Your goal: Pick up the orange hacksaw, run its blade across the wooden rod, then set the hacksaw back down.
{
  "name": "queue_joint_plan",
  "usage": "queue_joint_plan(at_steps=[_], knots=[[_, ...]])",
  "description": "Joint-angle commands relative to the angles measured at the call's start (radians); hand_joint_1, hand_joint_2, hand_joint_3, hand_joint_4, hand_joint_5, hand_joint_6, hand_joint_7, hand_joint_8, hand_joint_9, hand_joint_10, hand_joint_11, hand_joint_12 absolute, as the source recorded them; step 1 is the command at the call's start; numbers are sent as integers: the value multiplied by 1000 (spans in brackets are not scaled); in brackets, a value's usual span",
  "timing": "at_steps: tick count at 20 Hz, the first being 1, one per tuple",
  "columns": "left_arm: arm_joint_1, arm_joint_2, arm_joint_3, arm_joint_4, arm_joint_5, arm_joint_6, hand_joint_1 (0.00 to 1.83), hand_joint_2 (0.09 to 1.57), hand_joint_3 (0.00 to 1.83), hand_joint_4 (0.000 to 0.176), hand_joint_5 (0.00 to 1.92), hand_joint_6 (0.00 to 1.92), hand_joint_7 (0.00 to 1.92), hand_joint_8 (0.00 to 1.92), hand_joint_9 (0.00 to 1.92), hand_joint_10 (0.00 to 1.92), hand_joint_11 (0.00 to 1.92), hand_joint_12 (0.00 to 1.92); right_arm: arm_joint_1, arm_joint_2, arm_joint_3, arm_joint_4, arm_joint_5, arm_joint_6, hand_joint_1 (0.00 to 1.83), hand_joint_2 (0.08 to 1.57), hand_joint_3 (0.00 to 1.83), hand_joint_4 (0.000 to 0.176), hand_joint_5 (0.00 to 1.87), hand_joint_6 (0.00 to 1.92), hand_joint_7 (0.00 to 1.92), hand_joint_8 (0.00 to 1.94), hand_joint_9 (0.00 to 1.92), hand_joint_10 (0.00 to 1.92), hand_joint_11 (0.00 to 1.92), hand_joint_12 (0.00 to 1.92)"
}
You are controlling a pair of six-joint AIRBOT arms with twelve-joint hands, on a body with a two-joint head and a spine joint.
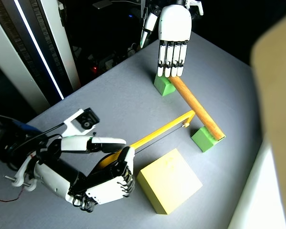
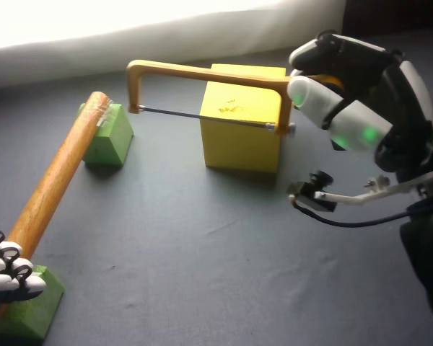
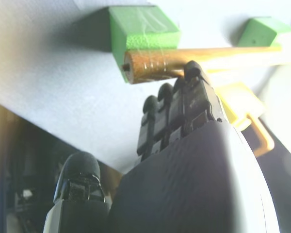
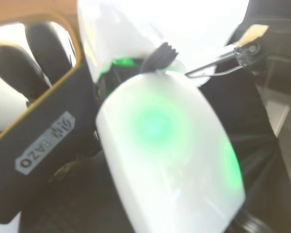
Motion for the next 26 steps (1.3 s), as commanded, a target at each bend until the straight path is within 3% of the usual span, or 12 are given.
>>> queue_joint_plan(at_steps=[1,3,11,15,18,20,26], knots=[[-9,0,6,-14,-21,-3,37,1285,0,0,109,4,97,3,65,3,0,241,14,-1,-3,-40,108,10,1251,1128,0,0,934,879,1003,1168,926,1126,799,1489],[-9,0,6,-14,-21,-3,16,1298,3,0,89,4,70,2,37,3,0,163,26,-15,-3,-40,100,-3,1239,1151,2,0,886,951,956,1245,899,1158,784,1509],[-11,-2,6,-14,-17,-3,48,1288,0,0,111,2,95,1,63,2,0,225,70,-67,-3,-9,80,-78,1247,1132,1,0,925,891,988,1188,925,1095,813,1459],[-10,-3,6,-14,-16,-3,48,1288,0,0,106,2,83,1,46,0,0,132,89,-103,-3,12,78,-117,1247,1132,1,0,938,871,980,1201,924,1103,810,1472],[-10,-4,6,-14,-16,-3,46,1281,0,0,111,1,96,1,67,2,0,216,101,-131,-3,18,63,-145,1255,1116,0,0,979,809,1009,1155,941,1074,835,1424],[-10,-4,7,-14,-16,-3,64,1275,0,0,116,2,103,3,78,5,0,226,112,-153,-2,19,44,-168,1246,1138,0,0,922,891,973,1217,910,1116,803,1478],[-10,-6,10,-14,-16,-3,62,1286,2,0,91,1,68,1,39,2,0,123,123,-214,22,33,32,-208,1254,1129,0,0,942,853,989,1199,912,1125,803,1493]])
